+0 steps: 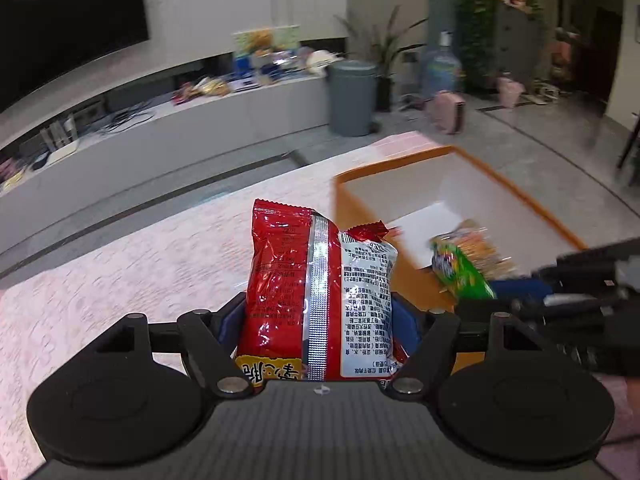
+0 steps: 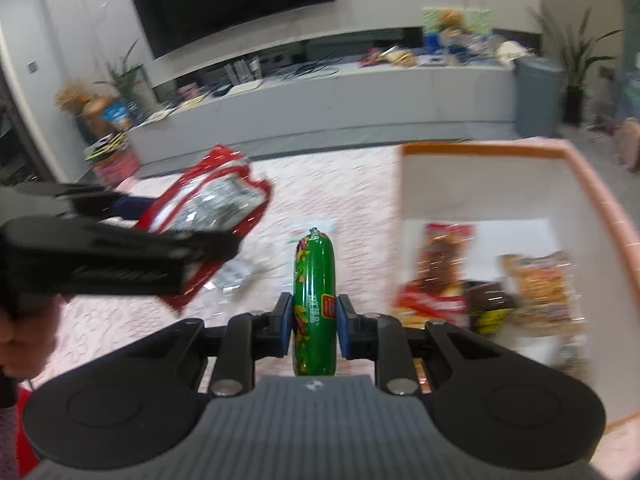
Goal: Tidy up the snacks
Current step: 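Lift the red chip bag and green sausage and carry both over the orange box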
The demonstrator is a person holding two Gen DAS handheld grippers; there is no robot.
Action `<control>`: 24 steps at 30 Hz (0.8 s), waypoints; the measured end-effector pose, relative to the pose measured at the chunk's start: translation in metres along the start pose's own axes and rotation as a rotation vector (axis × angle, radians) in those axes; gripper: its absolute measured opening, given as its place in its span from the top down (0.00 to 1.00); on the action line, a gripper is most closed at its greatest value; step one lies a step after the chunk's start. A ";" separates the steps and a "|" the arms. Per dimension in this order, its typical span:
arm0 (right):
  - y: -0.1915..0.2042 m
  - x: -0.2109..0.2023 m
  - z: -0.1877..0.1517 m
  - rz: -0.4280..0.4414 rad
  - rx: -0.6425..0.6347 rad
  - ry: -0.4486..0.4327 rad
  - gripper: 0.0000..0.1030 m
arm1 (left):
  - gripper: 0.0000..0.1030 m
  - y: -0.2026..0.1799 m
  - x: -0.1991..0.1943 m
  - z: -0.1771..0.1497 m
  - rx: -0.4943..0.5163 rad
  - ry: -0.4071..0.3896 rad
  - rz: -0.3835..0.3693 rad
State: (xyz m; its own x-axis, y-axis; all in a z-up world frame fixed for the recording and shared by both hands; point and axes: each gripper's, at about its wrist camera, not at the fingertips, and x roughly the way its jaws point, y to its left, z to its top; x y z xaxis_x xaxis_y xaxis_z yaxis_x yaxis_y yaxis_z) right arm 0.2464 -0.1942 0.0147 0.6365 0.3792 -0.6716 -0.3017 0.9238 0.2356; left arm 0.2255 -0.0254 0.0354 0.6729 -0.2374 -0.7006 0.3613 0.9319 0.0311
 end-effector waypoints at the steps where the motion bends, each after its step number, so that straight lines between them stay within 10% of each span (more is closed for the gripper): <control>1: -0.009 -0.007 0.001 -0.015 0.008 -0.005 0.80 | 0.19 -0.009 0.000 0.005 0.008 -0.007 -0.015; 11: -0.095 -0.041 0.009 -0.121 0.085 0.041 0.80 | 0.19 -0.091 0.039 0.033 0.148 0.015 -0.111; 24: -0.150 0.016 0.019 -0.179 0.002 0.140 0.80 | 0.19 -0.134 0.130 0.042 0.363 0.114 0.023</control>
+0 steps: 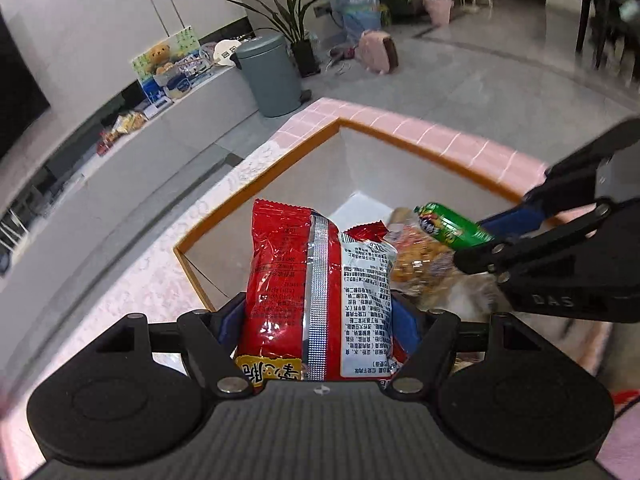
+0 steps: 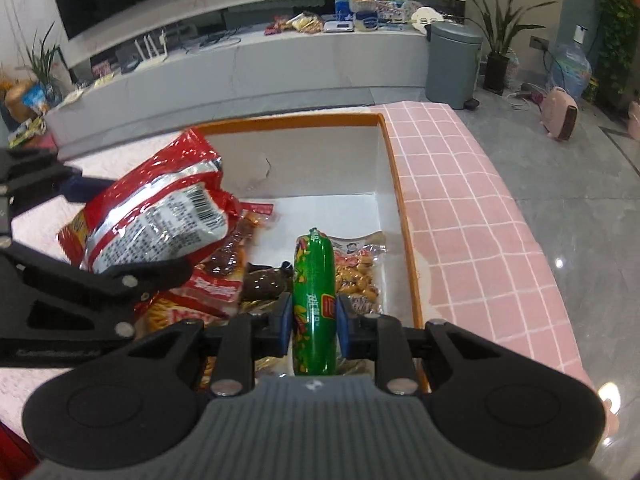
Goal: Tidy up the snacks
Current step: 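Lift the red chip bag and green sausage and carry both over the orange box, then lower both held items into the orange box and open both tools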
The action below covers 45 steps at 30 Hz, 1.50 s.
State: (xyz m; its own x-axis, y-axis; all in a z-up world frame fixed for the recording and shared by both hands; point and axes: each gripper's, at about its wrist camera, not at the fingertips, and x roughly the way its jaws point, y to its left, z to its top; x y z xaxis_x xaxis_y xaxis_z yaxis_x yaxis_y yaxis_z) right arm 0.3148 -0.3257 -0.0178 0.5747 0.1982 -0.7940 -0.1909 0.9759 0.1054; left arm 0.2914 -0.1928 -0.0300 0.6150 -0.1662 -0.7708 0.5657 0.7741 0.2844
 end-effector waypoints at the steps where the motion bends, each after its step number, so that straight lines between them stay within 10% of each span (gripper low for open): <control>1: -0.001 0.005 0.003 -0.001 -0.014 0.003 0.80 | 0.19 -0.002 0.003 0.002 0.014 0.004 0.008; 17: 0.000 0.060 0.040 -0.029 -0.102 0.032 0.80 | 0.14 0.004 0.047 0.004 0.052 0.009 0.026; 45: 0.028 0.075 0.048 -0.113 -0.221 0.093 0.69 | 0.10 0.036 -0.007 -0.009 -0.099 -0.062 0.053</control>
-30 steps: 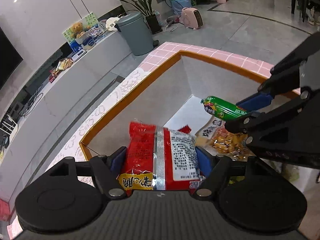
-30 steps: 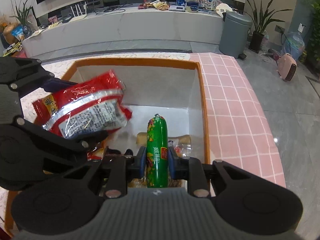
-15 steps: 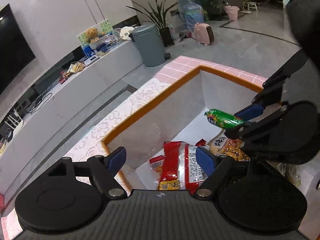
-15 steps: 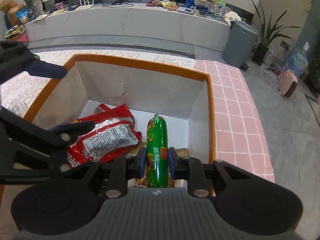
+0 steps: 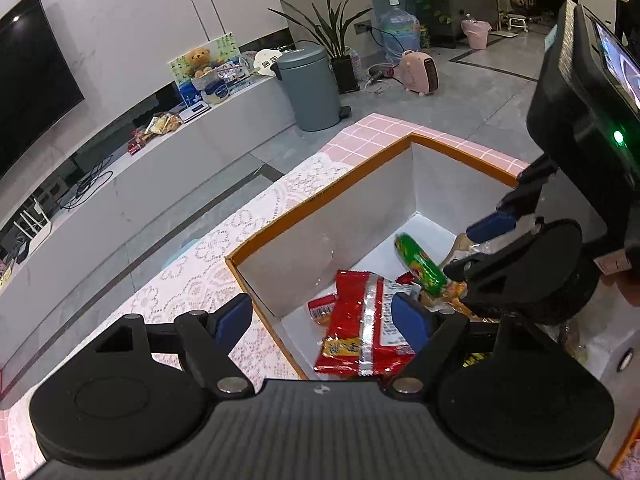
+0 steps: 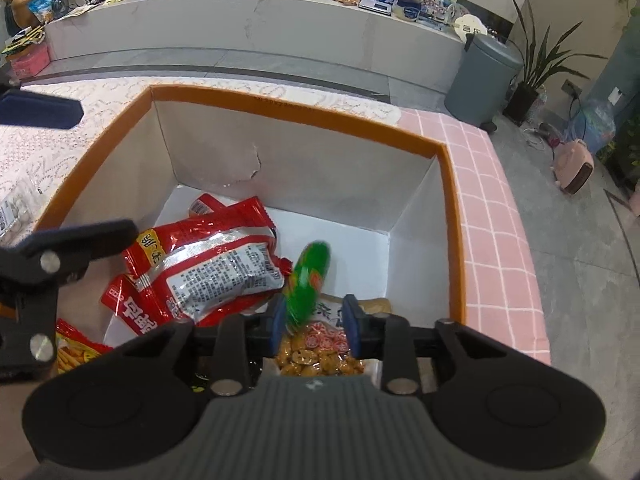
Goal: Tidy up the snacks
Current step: 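Lower both held items into the orange box and open both tools, then move both tools back over the last two packets on the table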
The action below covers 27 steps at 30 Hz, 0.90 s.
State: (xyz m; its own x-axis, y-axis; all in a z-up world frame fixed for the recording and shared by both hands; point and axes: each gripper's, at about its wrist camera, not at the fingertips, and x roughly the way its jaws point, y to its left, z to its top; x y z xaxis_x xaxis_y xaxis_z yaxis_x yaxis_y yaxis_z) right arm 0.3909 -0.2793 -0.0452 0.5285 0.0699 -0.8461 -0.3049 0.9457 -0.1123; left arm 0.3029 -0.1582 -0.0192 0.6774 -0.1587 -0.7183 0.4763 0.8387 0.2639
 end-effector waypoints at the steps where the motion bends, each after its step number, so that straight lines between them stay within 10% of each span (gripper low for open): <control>1: 0.000 -0.003 0.000 -0.006 0.001 -0.002 0.68 | 0.10 0.000 -0.002 -0.001 -0.001 -0.002 0.001; 27: 0.092 -0.126 -0.073 0.037 0.264 -0.277 0.43 | 0.10 0.044 -0.110 -0.102 -0.230 -0.051 0.096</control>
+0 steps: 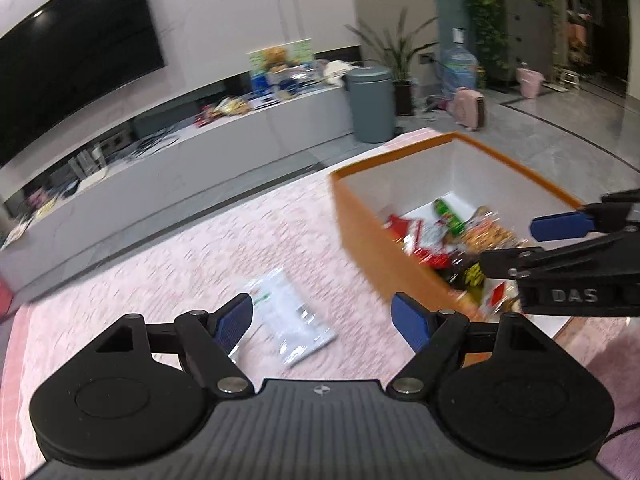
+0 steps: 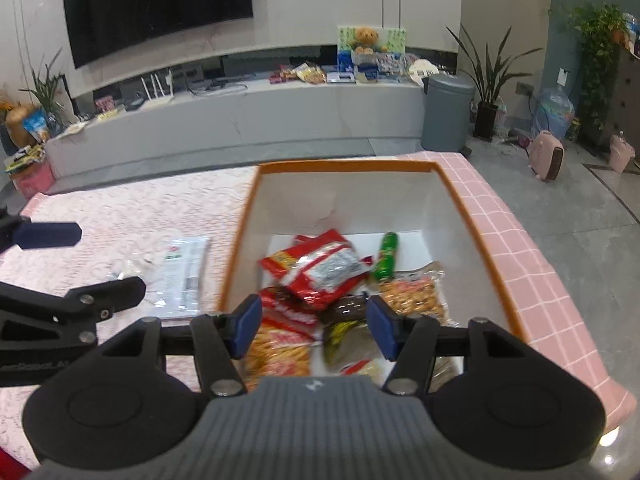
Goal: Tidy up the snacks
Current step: 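Move both tools back over the last two packets on the table, then grasp the clear white-ball bag with left tool while right grasps the white packet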
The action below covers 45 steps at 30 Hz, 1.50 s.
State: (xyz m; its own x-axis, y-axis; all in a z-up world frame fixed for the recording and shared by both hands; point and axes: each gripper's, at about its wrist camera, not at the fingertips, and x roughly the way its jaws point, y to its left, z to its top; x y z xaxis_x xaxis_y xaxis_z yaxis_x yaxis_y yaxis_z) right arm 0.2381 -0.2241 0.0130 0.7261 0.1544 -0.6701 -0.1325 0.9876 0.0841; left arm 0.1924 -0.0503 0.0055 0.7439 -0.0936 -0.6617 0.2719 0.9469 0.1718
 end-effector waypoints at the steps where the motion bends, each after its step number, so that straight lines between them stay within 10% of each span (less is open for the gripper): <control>1: 0.007 -0.003 -0.004 0.010 0.001 -0.009 0.43 | 0.11 0.005 -0.002 -0.004 -0.018 0.005 0.002; 12: 0.090 -0.014 -0.046 0.093 -0.114 -0.099 0.43 | 0.13 0.063 -0.016 -0.060 -0.159 0.045 0.039; 30: 0.137 0.041 -0.059 0.107 -0.164 -0.007 0.48 | 0.19 0.109 0.012 -0.099 -0.304 0.087 -0.040; 45: 0.131 0.124 -0.028 0.099 -0.071 0.088 0.41 | 0.14 0.127 0.088 -0.072 -0.103 0.092 -0.134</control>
State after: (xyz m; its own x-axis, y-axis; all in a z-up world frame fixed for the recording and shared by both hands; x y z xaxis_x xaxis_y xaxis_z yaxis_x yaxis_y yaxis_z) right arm 0.2917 -0.0765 -0.0800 0.6453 0.2444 -0.7237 -0.2496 0.9629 0.1027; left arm 0.2487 0.0842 -0.0831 0.6452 -0.1969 -0.7382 0.2970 0.9549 0.0050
